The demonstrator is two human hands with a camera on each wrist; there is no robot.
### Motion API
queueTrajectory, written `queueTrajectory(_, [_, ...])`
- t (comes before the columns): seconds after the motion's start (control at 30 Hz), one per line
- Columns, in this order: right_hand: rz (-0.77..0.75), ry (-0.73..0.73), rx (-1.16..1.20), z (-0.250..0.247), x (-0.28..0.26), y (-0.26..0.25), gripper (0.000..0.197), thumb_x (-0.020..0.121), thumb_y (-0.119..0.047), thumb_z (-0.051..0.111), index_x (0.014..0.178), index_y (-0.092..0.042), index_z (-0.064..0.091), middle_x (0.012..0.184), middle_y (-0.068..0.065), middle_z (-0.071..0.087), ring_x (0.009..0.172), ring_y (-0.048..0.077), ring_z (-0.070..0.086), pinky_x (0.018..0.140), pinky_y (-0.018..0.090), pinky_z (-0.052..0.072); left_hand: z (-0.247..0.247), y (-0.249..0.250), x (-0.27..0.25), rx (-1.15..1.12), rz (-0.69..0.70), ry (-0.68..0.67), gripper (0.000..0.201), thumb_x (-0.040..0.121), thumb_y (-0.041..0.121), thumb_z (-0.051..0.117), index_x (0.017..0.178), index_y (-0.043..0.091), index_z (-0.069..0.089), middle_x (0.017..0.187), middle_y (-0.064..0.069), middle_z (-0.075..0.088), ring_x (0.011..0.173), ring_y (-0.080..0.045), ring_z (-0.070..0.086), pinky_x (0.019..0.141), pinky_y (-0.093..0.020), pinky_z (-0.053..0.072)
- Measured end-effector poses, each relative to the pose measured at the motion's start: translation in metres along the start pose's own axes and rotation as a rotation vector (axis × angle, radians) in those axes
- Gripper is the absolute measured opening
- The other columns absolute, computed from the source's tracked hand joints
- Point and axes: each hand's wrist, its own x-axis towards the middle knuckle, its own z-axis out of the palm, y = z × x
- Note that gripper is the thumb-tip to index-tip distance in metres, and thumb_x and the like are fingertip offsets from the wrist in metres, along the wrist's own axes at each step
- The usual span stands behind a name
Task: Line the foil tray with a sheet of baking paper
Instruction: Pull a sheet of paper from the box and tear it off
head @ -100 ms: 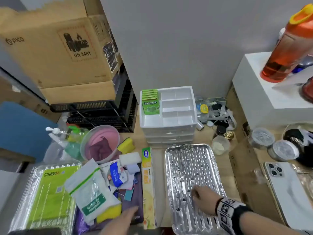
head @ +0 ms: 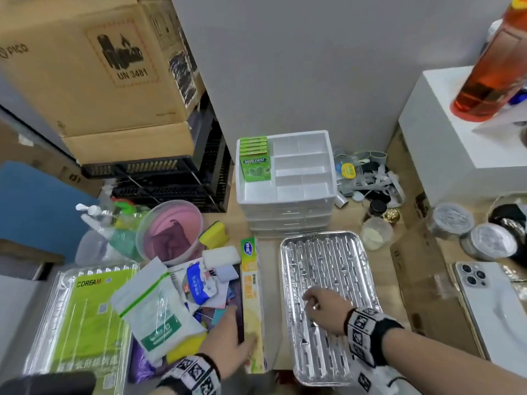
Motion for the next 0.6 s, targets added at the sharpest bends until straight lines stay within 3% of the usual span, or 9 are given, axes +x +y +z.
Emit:
queueTrajectory(0.07, [-0.012, 0.005, 0.086, 0.005, 0.015, -0.023, 0.034, 0.091, -0.025, 0.049, 0.124, -0.021, 0.053, 0.11, -0.002, 0.062, 0.07, 0.019, 0.068, 0.055, 0.029, 0.059, 0.007, 0.016, 0.027, 0.014, -0.089, 0.038, 0.044, 0.088, 0.047, 0.054, 0.118, 0.02, 0.038, 0.119, -0.001, 0.061, 0.105, -0.019, 0.064, 0.094, -0.039, 0.052])
queueTrajectory(0.13, [-0.02, -0.01, 0.066, 0.016, 0.027, -0.038, 0.037, 0.09, -0.021, 0.05, 0.126, -0.015, 0.052, 0.116, 0.002, 0.061, 0.079, 0.018, 0.063, 0.061, 0.027, 0.055, 0.019, 0.023, 0.044, 0.091, -0.165, 0.032, 0.044, 0.091, 0.046, 0.047, 0.117, 0.012, 0.036, 0.122, -0.012, 0.059, 0.102, -0.027, 0.065, 0.091, -0.041, 0.053])
queueTrajectory(0.2, [-0.013, -0.052, -0.042, 0.025, 0.036, -0.048, 0.031, 0.089, -0.02, 0.049, 0.117, -0.009, 0.052, 0.111, 0.009, 0.059, 0.088, 0.022, 0.059, 0.074, 0.03, 0.05, 0.026, 0.023, 0.054, 0.126, -0.219, 0.031, 0.048, 0.093, 0.047, 0.045, 0.119, 0.008, 0.036, 0.122, -0.016, 0.06, 0.102, -0.03, 0.066, 0.088, -0.041, 0.053])
queueTrajectory(0.33, [0.039, -0.114, -0.08, 0.037, 0.054, -0.06, 0.014, 0.092, -0.017, 0.047, 0.102, -0.008, 0.047, 0.116, 0.015, 0.059, 0.098, 0.029, 0.063, 0.072, 0.03, 0.045, 0.032, 0.017, 0.071, 0.16, -0.291, 0.009, 0.06, 0.092, 0.055, 0.048, 0.121, 0.004, 0.038, 0.12, -0.019, 0.062, 0.104, -0.032, 0.064, 0.086, -0.04, 0.053])
queueTrajectory(0.47, [0.07, -0.08, -0.062, 0.041, 0.066, -0.07, 0.016, 0.093, -0.013, 0.048, 0.107, -0.004, 0.051, 0.116, 0.015, 0.058, 0.089, 0.026, 0.058, 0.06, 0.026, 0.044, 0.035, 0.015, 0.081, 0.133, -0.339, 0.008, 0.067, 0.085, 0.062, 0.053, 0.115, 0.003, 0.042, 0.117, -0.018, 0.063, 0.101, -0.033, 0.065, 0.08, -0.038, 0.053])
queueTrajectory(0.53, [0.078, -0.069, -0.039, 0.044, 0.071, -0.074, 0.014, 0.092, -0.012, 0.051, 0.104, -0.005, 0.051, 0.115, 0.015, 0.058, 0.084, 0.023, 0.052, 0.062, 0.027, 0.043, 0.034, 0.017, 0.083, 0.098, -0.363, 0.024, 0.061, 0.085, 0.056, 0.058, 0.112, 0.003, 0.045, 0.116, -0.018, 0.064, 0.103, -0.033, 0.065, 0.081, -0.038, 0.053])
queueTrajectory(0.6, [0.103, -0.038, 0.041, 0.044, 0.073, -0.075, 0.011, 0.089, -0.011, 0.052, 0.097, -0.007, 0.047, 0.105, 0.014, 0.058, 0.078, 0.022, 0.051, 0.061, 0.028, 0.043, 0.031, 0.02, 0.083, 0.052, -0.356, 0.06, 0.051, 0.086, 0.052, 0.06, 0.103, 0.005, 0.048, 0.107, -0.014, 0.066, 0.095, -0.03, 0.065, 0.075, -0.036, 0.053])
